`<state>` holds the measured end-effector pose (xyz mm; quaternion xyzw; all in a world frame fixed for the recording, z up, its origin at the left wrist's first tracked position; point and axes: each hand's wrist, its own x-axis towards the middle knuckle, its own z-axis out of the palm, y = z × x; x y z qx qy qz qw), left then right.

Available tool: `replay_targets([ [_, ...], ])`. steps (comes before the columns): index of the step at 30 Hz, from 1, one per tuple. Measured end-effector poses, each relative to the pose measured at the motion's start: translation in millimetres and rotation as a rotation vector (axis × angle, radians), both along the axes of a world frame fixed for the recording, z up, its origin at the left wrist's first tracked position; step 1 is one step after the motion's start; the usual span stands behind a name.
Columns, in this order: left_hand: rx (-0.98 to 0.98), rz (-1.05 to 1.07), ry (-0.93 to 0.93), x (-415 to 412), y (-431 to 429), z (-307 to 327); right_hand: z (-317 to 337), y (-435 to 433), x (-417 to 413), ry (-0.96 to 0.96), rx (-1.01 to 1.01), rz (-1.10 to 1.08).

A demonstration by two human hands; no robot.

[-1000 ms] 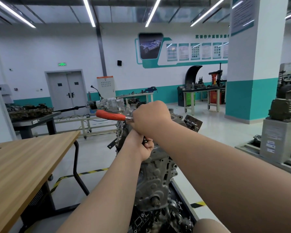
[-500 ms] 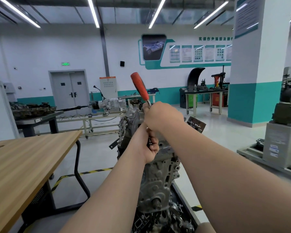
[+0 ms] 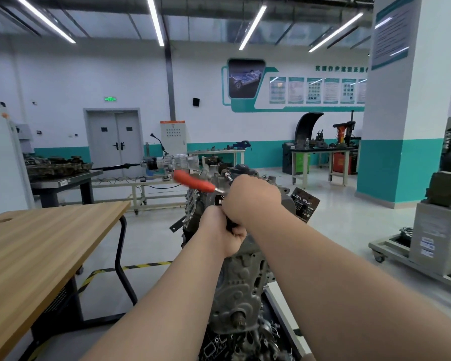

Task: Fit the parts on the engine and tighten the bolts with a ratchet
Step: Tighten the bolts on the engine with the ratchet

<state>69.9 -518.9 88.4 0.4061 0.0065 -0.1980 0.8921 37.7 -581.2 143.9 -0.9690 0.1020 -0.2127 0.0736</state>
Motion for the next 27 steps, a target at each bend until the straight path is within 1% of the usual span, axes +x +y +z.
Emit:
replay_targets([
  [2, 0.072, -0.017, 0.027, 0, 0, -3, 0, 4, 1, -0.047, -0.189, -0.003],
  [3, 0.111, -0.021, 0.036, 0, 0, -4, 0, 5, 3, -0.059, -0.245, 0.008],
  [6, 0.193, -0.029, 0.049, 1, -1, -9, 2, 7, 5, -0.068, -0.343, 0.043],
  [7, 0.210, -0.028, 0.058, 1, -1, -10, 3, 6, 5, -0.066, -0.335, 0.045],
  [8, 0.215, -0.033, 0.068, 0, -2, -12, 4, 3, 5, -0.071, -0.281, 0.047],
  [9, 0.208, -0.040, 0.082, -1, -3, -13, 6, 0, 6, -0.057, -0.173, 0.040],
  [11, 0.193, -0.030, 0.121, -2, -4, -15, 10, -3, 9, -0.012, 0.140, 0.079],
  [13, 0.219, -0.009, 0.139, -3, -5, -16, 11, -1, 13, -0.045, 0.359, 0.158],
  [19, 0.243, 0.019, 0.128, 0, 1, -16, 12, 4, 14, -0.121, 0.638, 0.251],
  [23, 0.247, 0.035, 0.104, 4, 1, -13, 13, 1, 14, -0.190, 0.850, 0.231],
  [25, 0.248, 0.032, 0.065, 4, 0, -12, 13, 2, 13, -0.196, 0.974, 0.229],
  [27, 0.237, 0.019, 0.000, 3, -1, -8, 12, 2, 12, -0.179, 1.036, 0.234],
])
